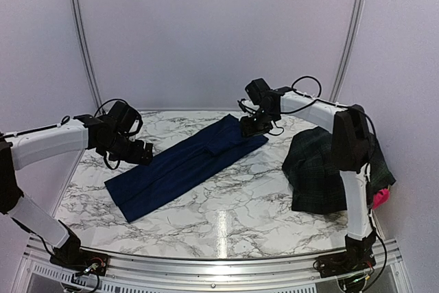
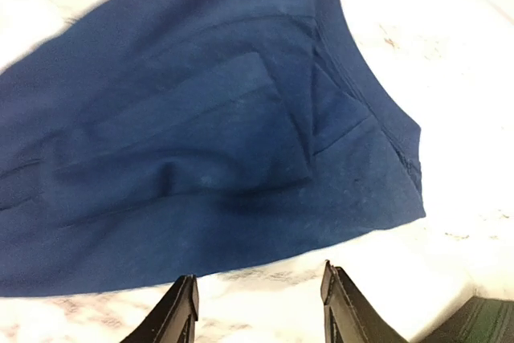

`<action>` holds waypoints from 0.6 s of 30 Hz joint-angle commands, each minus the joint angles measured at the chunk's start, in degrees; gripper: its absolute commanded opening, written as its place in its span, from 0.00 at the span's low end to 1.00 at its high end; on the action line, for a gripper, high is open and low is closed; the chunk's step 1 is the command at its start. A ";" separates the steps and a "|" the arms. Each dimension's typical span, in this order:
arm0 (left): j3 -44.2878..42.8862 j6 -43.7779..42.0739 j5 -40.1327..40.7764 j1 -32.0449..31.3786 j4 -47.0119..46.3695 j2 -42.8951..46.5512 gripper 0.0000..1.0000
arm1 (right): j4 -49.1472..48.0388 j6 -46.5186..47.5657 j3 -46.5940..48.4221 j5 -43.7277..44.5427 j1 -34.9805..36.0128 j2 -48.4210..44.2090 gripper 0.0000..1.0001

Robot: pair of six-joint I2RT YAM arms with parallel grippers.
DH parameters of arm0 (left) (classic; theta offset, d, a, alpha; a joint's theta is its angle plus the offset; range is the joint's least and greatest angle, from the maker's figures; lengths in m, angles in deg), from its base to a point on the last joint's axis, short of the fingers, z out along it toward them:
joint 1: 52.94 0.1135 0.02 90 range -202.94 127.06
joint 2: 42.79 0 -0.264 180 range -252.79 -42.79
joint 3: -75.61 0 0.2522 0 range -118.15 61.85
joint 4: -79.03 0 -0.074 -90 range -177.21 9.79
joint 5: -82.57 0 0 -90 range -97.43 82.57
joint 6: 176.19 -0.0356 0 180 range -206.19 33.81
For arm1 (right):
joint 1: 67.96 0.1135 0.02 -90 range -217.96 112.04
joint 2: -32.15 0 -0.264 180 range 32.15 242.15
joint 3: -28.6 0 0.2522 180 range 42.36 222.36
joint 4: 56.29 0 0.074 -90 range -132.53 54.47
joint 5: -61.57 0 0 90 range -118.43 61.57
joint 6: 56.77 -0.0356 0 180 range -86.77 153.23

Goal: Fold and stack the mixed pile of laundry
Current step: Rotate the rectangle-folded T-shirt at the center of the board.

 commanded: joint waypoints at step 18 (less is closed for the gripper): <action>-2.72 -8.50 7.33 -12.88 11.25 -22.23 0.71 | -9.30 -6.75 -16.61 -12.99 -2.82 -12.57 0.48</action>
